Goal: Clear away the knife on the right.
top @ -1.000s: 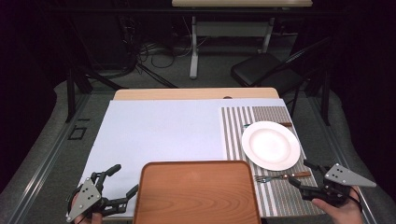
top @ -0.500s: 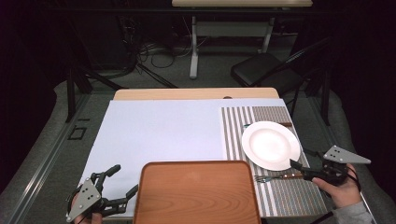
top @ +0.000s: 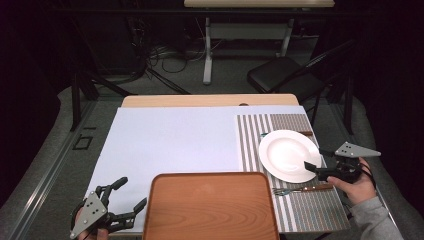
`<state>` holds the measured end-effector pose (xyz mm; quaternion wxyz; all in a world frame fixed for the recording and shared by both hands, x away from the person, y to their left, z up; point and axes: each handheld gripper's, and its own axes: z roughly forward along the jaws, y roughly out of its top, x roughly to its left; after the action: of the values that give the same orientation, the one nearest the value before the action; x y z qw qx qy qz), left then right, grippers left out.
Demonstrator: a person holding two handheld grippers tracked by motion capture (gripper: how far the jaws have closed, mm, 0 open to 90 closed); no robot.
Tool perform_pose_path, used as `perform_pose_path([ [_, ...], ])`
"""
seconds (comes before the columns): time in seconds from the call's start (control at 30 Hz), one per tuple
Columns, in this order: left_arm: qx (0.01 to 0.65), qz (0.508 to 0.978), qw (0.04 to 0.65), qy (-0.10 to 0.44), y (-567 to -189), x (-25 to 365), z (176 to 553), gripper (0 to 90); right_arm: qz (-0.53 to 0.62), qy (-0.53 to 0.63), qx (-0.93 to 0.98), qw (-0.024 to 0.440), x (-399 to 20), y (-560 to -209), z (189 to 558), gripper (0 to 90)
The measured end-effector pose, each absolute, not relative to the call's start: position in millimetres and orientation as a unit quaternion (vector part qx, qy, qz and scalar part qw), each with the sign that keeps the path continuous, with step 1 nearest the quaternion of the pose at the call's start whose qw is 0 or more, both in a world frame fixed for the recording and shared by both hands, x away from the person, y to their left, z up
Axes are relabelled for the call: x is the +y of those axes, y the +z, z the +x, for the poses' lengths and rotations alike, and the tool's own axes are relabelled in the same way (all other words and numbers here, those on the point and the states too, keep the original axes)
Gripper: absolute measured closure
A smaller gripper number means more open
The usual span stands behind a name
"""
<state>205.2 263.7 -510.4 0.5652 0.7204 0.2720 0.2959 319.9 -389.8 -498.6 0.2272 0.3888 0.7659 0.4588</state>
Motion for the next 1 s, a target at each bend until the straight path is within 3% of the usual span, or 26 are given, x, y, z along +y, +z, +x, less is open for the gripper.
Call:
perform_pose_path([
  [1.0,0.275,0.729,0.552,0.297,-513.0,261.0,206.7,15.6,0.448,0.386,0.781,0.199,-395.0,-476.5,400.0,16.6],
])
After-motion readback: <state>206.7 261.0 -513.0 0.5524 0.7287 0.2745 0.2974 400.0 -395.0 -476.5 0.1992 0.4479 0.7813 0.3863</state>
